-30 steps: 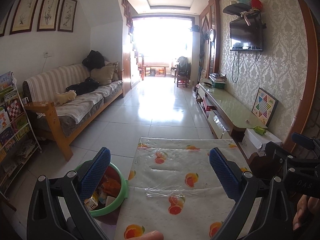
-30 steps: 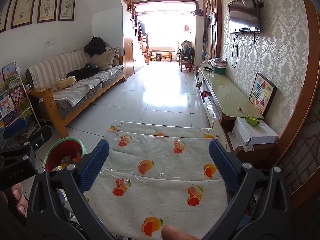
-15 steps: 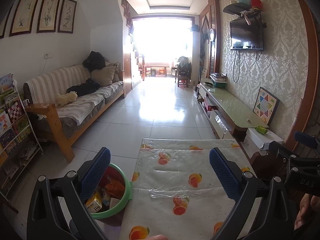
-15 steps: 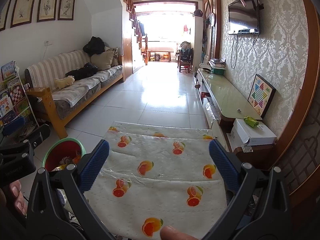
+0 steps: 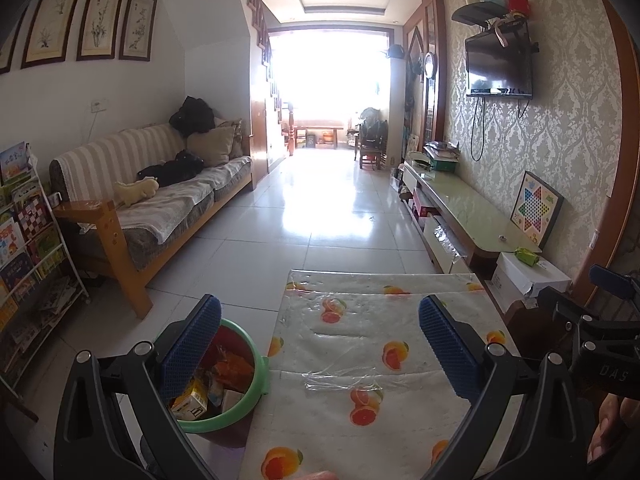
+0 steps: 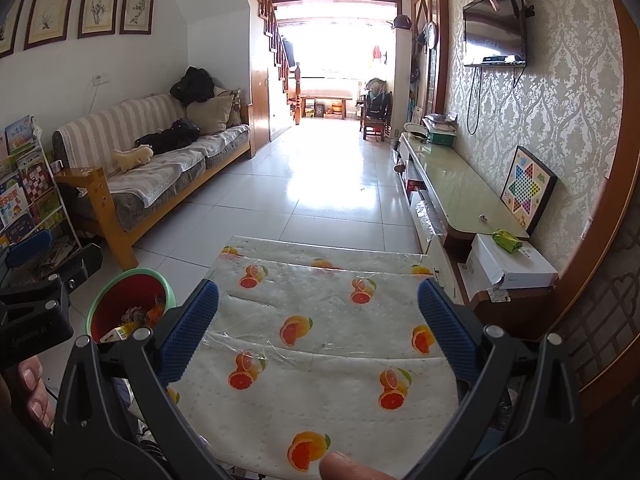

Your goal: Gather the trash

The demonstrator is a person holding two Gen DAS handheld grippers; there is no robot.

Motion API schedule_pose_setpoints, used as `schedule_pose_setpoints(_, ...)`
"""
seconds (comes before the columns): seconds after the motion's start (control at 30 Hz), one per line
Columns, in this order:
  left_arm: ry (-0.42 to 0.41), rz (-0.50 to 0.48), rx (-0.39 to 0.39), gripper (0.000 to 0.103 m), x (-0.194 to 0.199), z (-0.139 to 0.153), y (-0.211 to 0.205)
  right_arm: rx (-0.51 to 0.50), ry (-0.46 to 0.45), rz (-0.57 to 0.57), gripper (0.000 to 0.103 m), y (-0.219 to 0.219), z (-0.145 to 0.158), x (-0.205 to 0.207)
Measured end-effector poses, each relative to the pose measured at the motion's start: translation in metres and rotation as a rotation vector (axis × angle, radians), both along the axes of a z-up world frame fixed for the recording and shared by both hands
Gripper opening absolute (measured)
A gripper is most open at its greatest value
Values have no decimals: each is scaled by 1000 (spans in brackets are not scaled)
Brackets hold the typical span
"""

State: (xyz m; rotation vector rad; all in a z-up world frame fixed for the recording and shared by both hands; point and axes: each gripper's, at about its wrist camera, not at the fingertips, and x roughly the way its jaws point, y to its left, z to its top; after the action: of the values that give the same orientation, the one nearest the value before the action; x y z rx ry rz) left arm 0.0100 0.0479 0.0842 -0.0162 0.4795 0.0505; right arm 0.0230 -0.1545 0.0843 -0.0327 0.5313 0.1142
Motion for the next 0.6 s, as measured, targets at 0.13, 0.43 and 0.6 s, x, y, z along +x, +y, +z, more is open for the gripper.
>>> schedule_pose_setpoints(0.13, 1, 0, 1, 95, 0, 0, 1, -1, 0, -1, 98, 1, 0, 0)
schedule_pose_setpoints(0.43, -5, 24, -27, 95, -2, -1, 9, -5, 2, -3, 98, -1, -3, 0)
schedule_pose_setpoints(0.6, -44, 31, 24, 95, -5, 1, 1, 0, 4, -10, 98, -4, -3, 1)
